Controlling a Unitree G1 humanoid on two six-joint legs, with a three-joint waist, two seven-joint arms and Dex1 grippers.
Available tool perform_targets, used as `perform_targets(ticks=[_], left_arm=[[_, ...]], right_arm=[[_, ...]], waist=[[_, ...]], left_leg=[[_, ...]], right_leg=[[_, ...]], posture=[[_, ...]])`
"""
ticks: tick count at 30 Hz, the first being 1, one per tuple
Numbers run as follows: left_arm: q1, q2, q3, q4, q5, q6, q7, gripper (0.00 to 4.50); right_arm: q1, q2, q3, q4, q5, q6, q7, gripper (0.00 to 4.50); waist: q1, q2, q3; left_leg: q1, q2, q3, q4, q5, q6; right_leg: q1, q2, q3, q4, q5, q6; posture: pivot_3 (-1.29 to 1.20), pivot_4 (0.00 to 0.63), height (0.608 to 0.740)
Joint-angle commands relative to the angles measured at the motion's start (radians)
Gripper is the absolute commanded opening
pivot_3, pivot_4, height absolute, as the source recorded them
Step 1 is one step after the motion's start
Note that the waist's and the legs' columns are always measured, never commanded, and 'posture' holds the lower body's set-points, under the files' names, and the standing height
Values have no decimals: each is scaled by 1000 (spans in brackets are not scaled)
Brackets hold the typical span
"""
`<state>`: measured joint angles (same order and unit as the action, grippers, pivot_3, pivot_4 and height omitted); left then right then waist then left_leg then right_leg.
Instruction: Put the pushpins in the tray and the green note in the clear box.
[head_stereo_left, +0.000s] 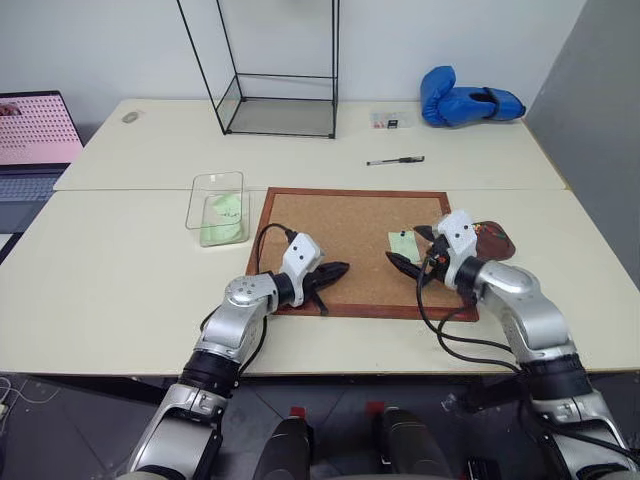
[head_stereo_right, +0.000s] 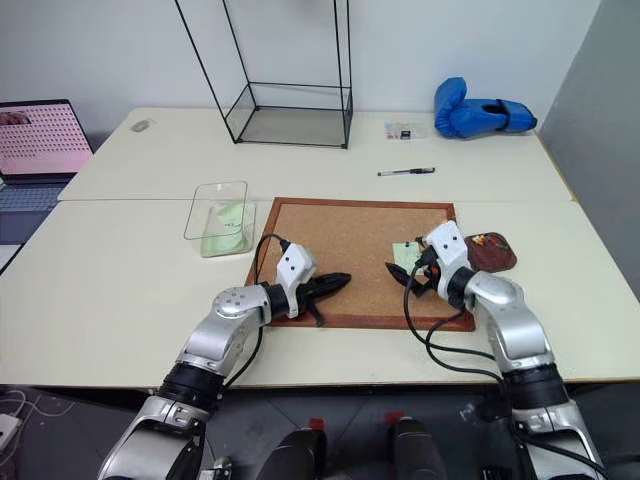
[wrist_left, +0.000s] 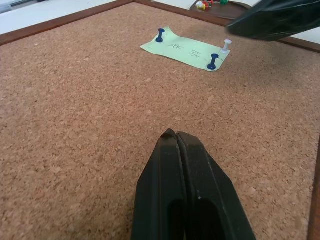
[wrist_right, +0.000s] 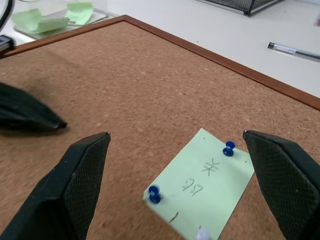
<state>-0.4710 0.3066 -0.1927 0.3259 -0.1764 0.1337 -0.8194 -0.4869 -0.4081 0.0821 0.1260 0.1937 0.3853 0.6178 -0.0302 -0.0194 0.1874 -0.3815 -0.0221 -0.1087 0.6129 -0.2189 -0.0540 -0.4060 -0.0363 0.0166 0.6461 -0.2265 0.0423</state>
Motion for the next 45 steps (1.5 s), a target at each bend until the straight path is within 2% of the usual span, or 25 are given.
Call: perform_targets(ticks=[1, 4, 7, 12, 27, 45], left_arm=[[12, -12, -17, 23, 24, -9, -6, 29], [17, -15, -16, 14, 28, -7, -3, 29], [30, -15, -15, -5, 32, 1, -1, 0], [48, -14, -14, -32, 33, 14, -3, 0], [61, -16, -21, -53, 40, 34, -6, 0], [52, -10, -31, -31, 82, 68, 10, 0]], right_arm=[[-80, 32, -3, 103, -22, -9, -23, 4500], [-120, 49, -5, 187, -45, -35, -36, 4500], [-150, 61, -9, 259, -63, -63, -49, 4040], [-176, 76, -15, 324, -79, -100, -58, 2898], [-174, 77, -37, 345, -91, -140, -62, 38], [-172, 83, -65, 233, -56, -127, -60, 38]], waist=[[0, 0, 0], [0, 0, 0], [-1, 0, 0], [-2, 1, -1], [-2, 1, -1], [-3, 2, -1]], left_leg=[[0, 0, 0, 0, 0, 0], [0, 0, 0, 0, 0, 0], [0, 0, 0, 0, 0, 0], [0, 0, 0, 0, 0, 0], [0, 0, 0, 0, 0, 0], [0, 0, 0, 0, 0, 0]], right_leg=[[0, 0, 0, 0, 0, 0], [0, 0, 0, 0, 0, 0], [0, 0, 0, 0, 0, 0], [0, 0, 0, 0, 0, 0], [0, 0, 0, 0, 0, 0], [0, 0, 0, 0, 0, 0]], posture=[[0, 150, 740], [0, 150, 740], [0, 150, 740], [0, 150, 740], [0, 150, 740], [0, 150, 740]])
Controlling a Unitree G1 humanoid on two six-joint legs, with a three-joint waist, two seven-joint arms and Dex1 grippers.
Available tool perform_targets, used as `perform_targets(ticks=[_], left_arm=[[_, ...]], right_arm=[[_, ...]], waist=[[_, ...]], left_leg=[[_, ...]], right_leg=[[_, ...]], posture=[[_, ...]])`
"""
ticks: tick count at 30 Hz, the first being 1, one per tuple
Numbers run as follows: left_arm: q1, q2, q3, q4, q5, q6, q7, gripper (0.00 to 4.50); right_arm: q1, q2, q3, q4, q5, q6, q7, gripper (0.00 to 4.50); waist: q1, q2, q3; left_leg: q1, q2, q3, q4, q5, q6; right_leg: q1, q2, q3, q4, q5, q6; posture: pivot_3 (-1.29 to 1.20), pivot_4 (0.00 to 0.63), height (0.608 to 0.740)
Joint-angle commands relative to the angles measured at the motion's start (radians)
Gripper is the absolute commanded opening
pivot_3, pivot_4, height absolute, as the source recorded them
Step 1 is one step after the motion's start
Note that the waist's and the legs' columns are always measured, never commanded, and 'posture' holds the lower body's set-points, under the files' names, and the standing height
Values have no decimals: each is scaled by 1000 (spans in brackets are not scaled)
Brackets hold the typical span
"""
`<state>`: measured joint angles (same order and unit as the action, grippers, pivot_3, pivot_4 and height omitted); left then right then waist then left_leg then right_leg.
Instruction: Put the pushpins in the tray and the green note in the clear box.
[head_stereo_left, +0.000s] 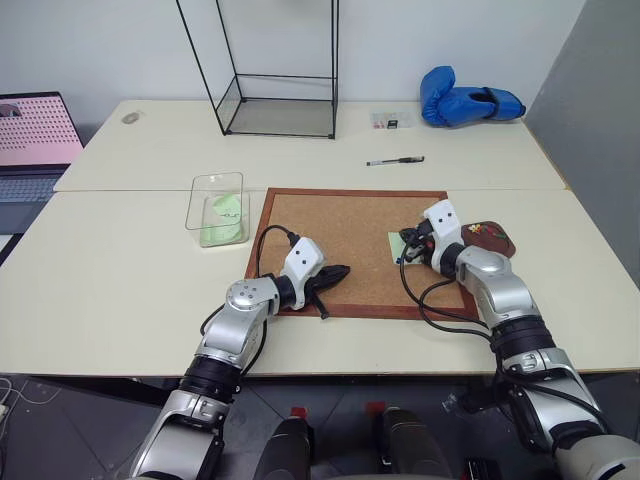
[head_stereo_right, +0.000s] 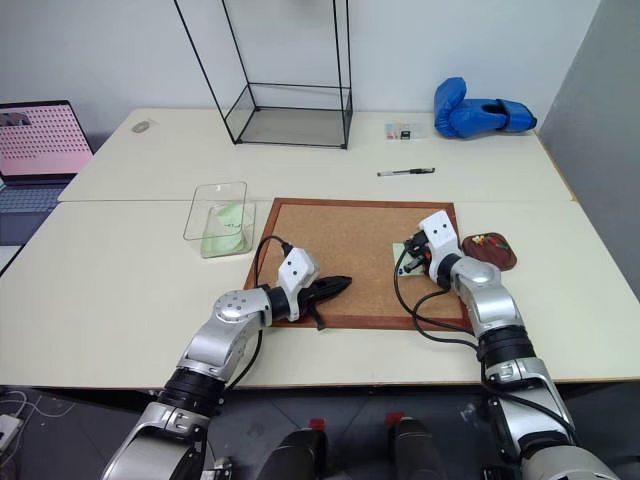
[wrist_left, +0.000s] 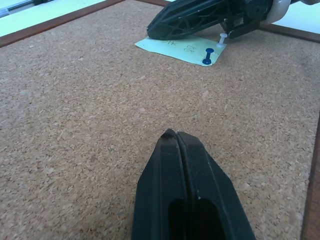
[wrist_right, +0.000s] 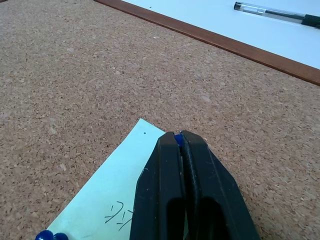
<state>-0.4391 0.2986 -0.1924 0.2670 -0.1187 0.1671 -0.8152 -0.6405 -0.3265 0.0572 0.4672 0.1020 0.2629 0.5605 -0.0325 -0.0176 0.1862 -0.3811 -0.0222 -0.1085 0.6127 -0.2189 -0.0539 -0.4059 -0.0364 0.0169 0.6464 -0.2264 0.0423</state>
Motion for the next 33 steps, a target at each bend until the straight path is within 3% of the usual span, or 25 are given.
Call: perform_targets(ticks=[1, 10, 15, 21, 29, 30, 32, 33], left_arm=[[21, -2, -32, 27, 26, 36, 4, 0], [21, -9, -36, 22, 29, 46, 0, 0], [20, -12, -39, 20, 29, 37, -8, 0], [20, -13, -46, 17, 29, 29, -14, 0], [14, -14, -56, 20, 35, 20, -23, 0], [13, -14, -56, 19, 36, 19, -22, 0], [12, -12, -56, 18, 37, 18, -20, 0], [12, -11, -56, 17, 37, 18, -19, 0]], right_arm=[[-13, 0, -42, -124, 39, 2, 0, 38], [23, -55, -82, -258, 52, 67, -8, 38], [76, -189, -111, -289, 3, 62, 0, 38], [170, -326, -86, -240, -122, -23, -42, 38], [177, -356, -67, -124, -210, -79, -96, 38], [173, -357, -65, -108, -217, -83, -100, 468], [165, -355, -65, -87, -224, -86, -101, 613], [161, -354, -65, -79, -225, -85, -101, 972]], waist=[[-1, 1, -1], [0, 1, -1], [1, 2, -1], [3, 2, -1], [3, 2, -2], [3, 2, -2], [3, 2, -1], [2, 2, -2]], left_leg=[[0, 0, 0, 0, 0, 0], [0, 0, 0, 0, 0, 0], [0, 0, 0, 0, 0, 0], [0, 0, 0, 0, 0, 0], [0, -1, 1, 0, 0, 0], [0, -1, 1, 0, 0, 0], [0, -1, 1, 0, 0, 0], [0, -1, 1, 0, 0, 0]], right_leg=[[0, 0, 0, 0, 0, 0], [1, 0, 0, 0, 0, 0], [1, 0, 0, 0, 0, 0], [1, 0, 0, -1, 0, 0], [1, 0, 1, -1, 0, 0], [1, 0, 1, -1, 0, 0], [1, 0, 1, -1, 0, 0], [1, -1, 1, -1, 0, 0]], posture=[[0, 150, 740], [0, 150, 740], [0, 150, 740], [0, 150, 740], [0, 150, 740], [0, 150, 740], [0, 150, 740], [0, 150, 740]])
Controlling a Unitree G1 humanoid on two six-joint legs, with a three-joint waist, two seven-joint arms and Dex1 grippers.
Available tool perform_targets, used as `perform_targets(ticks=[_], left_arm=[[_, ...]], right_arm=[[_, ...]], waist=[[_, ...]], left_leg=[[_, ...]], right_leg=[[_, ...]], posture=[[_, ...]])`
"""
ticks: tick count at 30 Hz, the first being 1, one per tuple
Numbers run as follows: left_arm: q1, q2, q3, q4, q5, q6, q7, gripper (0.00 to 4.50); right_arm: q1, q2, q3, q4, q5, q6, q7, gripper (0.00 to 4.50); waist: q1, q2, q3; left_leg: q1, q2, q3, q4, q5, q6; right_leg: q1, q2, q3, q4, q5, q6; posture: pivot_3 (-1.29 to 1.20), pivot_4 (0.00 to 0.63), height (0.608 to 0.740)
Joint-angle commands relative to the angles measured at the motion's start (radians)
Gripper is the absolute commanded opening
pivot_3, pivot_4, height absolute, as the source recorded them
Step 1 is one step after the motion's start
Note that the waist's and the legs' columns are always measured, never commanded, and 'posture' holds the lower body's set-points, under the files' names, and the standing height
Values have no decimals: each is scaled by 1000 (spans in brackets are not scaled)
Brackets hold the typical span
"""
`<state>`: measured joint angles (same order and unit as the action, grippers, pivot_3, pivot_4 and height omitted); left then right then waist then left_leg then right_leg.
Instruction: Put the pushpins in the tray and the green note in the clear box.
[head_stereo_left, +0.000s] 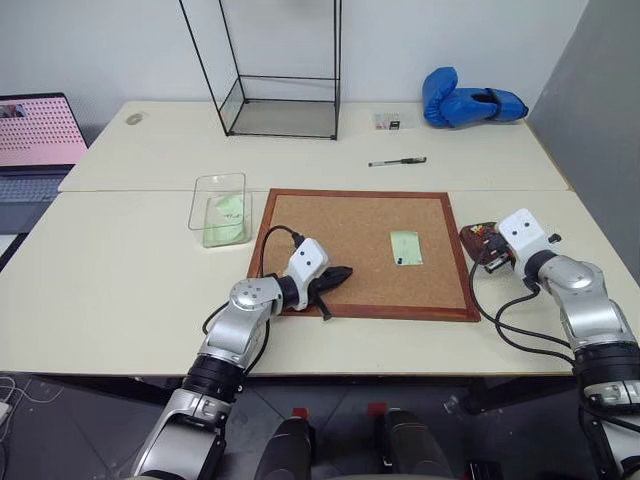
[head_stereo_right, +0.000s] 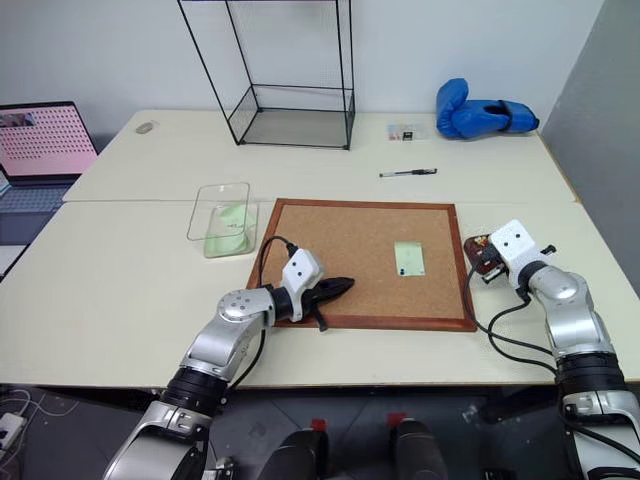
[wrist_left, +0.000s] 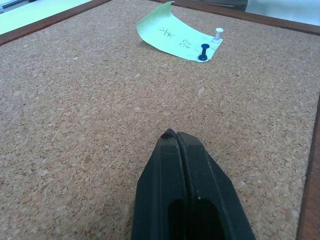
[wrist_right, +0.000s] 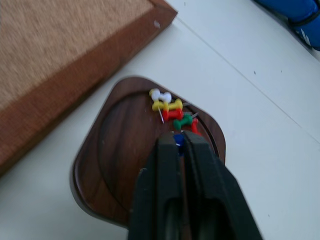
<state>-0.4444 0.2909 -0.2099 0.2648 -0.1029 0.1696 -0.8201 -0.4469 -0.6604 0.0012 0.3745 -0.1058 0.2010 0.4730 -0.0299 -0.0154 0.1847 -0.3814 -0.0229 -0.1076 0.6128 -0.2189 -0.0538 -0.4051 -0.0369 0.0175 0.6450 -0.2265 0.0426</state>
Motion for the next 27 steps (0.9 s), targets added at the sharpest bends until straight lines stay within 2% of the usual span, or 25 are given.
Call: perform_targets(ticks=[1, 8, 13, 20, 27], left_arm=[[18, -2, -38, 18, 21, 16, -14, 0], [23, 2, -36, 16, 23, 13, -12, 0], [23, 2, -38, 19, 25, 10, -11, 0], [21, 3, -39, 24, 26, 6, -17, 0], [18, 2, -43, 30, 32, -1, -19, 0]], right_arm=[[-36, -19, -8, 20, -19, -23, -13, 1063], [-56, -18, -18, 34, -15, -27, -9, 2627], [-66, -32, -67, -41, 39, 11, 23, 3608], [16, -8, -106, -282, 239, 218, 205, 3608], [83, 74, -39, -406, 283, 287, 216, 3608]], waist=[[0, 0, 0], [0, 0, 0], [0, 0, 0], [0, 0, 0], [0, 0, 0]], left_leg=[[0, 0, 0, 0, 0, 0], [0, 0, 0, 0, 0, 0], [0, 0, 0, 0, 0, 0], [0, 0, -1, 0, 0, 0], [0, 0, -1, 0, 0, 0]], right_leg=[[0, 0, 0, 0, 0, 0], [0, 0, 0, 0, 0, 0], [0, 0, 0, 0, 0, 0], [0, 0, -1, 0, 0, 0], [0, 0, 0, 0, 0, 0]], posture=[[0, 150, 740], [0, 150, 740], [0, 150, 740], [0, 150, 740], [0, 150, 740]])
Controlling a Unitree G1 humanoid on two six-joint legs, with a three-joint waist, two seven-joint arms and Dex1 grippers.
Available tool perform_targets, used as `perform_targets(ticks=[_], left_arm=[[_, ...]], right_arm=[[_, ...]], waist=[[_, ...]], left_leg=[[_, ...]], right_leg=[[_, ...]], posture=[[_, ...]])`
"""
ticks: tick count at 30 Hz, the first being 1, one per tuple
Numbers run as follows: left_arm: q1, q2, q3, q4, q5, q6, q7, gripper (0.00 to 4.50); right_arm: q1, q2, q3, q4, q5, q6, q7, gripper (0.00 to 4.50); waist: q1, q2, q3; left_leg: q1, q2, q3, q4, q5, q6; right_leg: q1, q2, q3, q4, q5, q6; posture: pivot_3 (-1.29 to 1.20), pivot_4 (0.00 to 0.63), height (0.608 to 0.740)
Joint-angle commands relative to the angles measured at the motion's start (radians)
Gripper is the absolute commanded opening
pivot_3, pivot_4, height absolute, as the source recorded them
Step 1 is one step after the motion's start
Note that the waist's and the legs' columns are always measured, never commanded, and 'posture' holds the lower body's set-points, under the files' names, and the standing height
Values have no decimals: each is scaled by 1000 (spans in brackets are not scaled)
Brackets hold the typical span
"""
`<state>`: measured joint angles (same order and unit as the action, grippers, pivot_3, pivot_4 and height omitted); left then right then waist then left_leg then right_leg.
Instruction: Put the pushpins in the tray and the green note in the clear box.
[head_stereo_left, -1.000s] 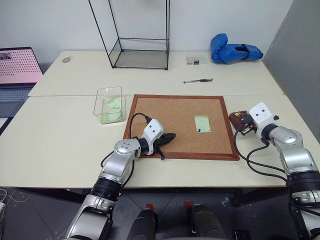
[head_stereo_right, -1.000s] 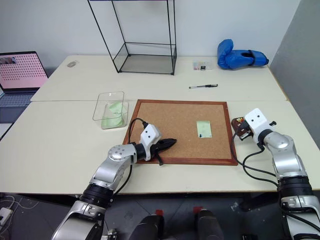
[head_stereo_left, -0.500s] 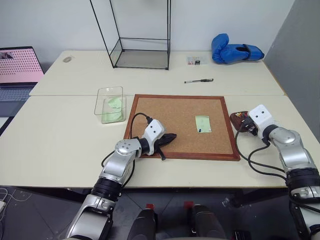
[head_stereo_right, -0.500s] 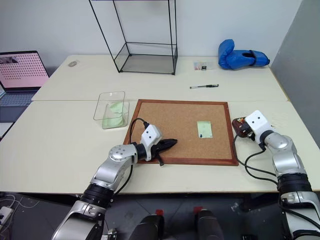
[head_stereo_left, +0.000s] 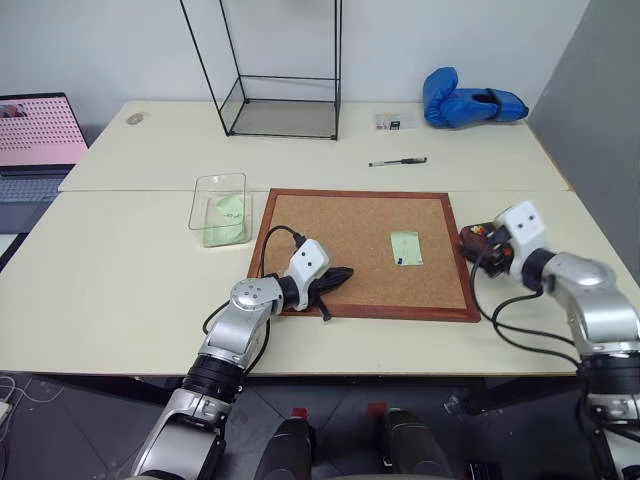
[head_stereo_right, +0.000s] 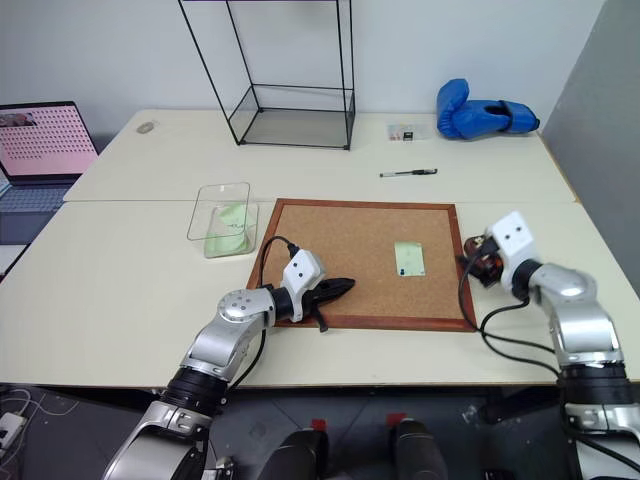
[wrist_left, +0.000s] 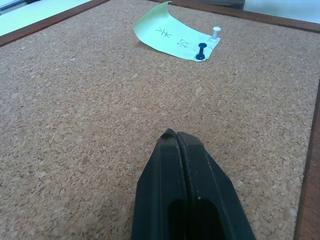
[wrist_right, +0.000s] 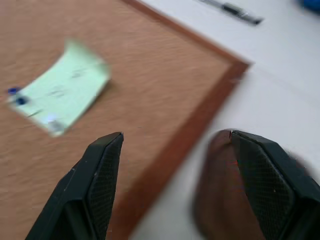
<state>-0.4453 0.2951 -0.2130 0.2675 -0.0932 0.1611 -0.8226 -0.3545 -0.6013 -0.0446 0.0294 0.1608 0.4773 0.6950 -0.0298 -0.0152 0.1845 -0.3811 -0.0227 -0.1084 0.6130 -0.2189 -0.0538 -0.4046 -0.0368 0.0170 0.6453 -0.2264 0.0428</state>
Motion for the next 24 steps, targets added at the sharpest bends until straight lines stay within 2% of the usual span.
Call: perform_targets(ticks=[1, 11, 14, 19, 24], left_arm=[[20, -2, -40, 26, 23, 7, -16, 0], [27, -2, -41, 25, 28, 3, -13, 0], [28, -2, -41, 26, 27, 3, -12, 0], [28, -2, -42, 28, 27, 1, -12, 0], [28, -3, -44, 27, 30, 2, -11, 0]], right_arm=[[-10, 27, 17, -62, 13, 11, -11, 3608], [-49, 88, 65, 10, -18, -17, -44, 3608], [-58, 98, 69, 30, -24, -23, -50, 3173], [-54, 106, 77, 39, -27, -24, -48, 2021], [-52, 106, 80, 32, -19, -17, -46, 1197]], waist=[[0, 0, 0], [0, 0, 0], [0, 0, 0], [0, 0, 0], [0, 0, 0]], left_leg=[[0, 0, 0, 0, 0, 0], [0, 0, 0, 0, 0, 0], [0, 0, 0, 0, 0, 0], [0, 0, 0, 0, 0, 0], [0, 0, 0, 0, 0, 0]], right_leg=[[0, 0, 0, 0, 0, 0], [0, 0, 0, 0, 0, 0], [0, 0, 0, 0, 0, 0], [0, 0, 0, 0, 0, 0], [0, 0, 0, 0, 0, 0]], posture=[[0, 150, 740], [0, 150, 740], [0, 150, 740], [0, 150, 740], [0, 150, 740]])
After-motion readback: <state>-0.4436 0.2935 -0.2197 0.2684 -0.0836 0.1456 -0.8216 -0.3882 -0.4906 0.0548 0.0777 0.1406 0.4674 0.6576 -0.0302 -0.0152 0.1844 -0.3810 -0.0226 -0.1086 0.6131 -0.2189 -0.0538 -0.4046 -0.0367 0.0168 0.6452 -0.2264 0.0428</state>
